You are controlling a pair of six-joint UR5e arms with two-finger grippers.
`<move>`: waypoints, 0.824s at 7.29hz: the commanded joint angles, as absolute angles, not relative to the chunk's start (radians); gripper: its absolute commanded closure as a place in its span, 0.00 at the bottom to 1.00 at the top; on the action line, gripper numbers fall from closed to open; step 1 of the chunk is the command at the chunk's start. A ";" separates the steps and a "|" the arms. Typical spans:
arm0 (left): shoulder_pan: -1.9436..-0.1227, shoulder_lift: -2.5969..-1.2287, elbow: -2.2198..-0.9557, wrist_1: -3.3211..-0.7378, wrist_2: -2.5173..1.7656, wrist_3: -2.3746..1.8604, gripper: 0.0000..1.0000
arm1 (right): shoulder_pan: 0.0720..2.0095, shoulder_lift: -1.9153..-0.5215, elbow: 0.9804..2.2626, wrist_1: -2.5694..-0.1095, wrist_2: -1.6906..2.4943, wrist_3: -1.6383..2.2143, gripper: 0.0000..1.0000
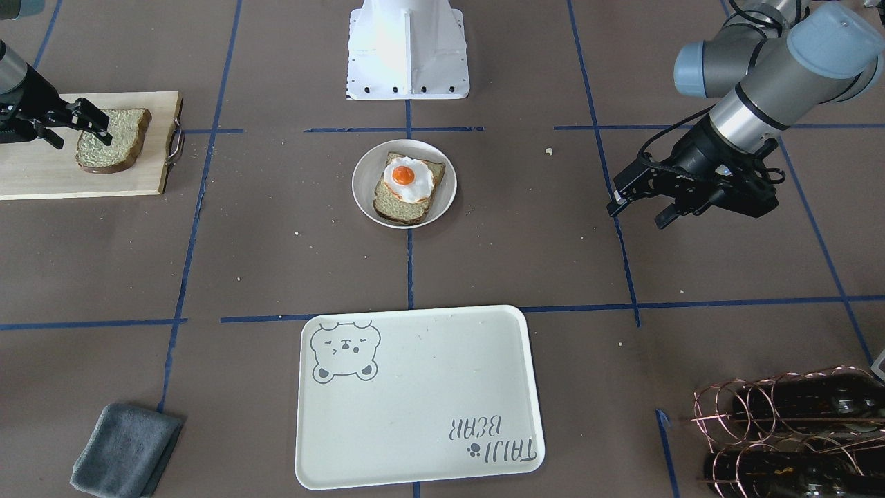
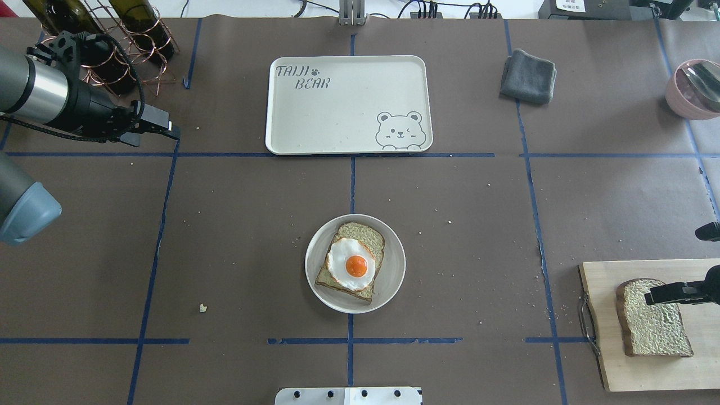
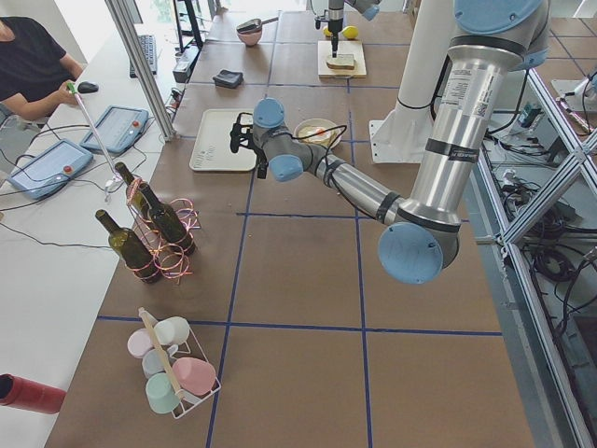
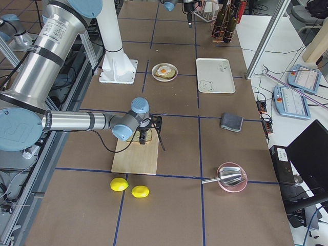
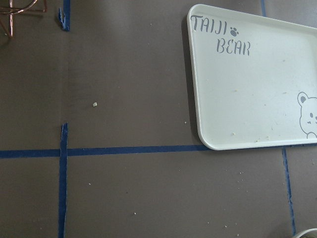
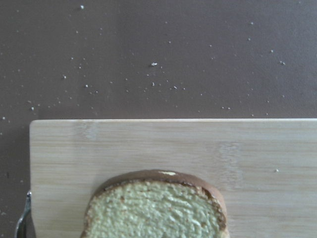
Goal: Make sandwich and place on tray
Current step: 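Lower the right gripper to the board's bread slice while the left arm advances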
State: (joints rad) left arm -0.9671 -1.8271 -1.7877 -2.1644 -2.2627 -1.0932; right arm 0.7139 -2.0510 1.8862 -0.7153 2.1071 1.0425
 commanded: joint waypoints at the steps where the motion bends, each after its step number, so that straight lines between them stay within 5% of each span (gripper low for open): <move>1: -0.966 -1.830 -1.784 -2.164 -2.263 -1.092 0.00 | 0.701 -2.056 1.859 -0.704 2.123 1.042 0.11; 3: -0.966 -1.830 -1.778 -2.172 -2.264 -1.092 0.00 | 0.701 -2.056 1.859 -0.703 2.151 1.045 0.63; 4: -0.966 -1.830 -1.778 -2.172 -2.263 -1.091 0.00 | 0.701 -2.056 1.859 -0.703 2.151 1.045 0.97; 6: -0.966 -1.830 -1.776 -2.172 -2.263 -1.092 0.00 | 0.703 -2.056 1.859 -0.684 2.151 1.042 1.00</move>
State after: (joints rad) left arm -0.9664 -1.8300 -1.7776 -2.1720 -2.2634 -1.0919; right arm 0.7020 -2.0557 1.8592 -0.6978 2.1501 1.0418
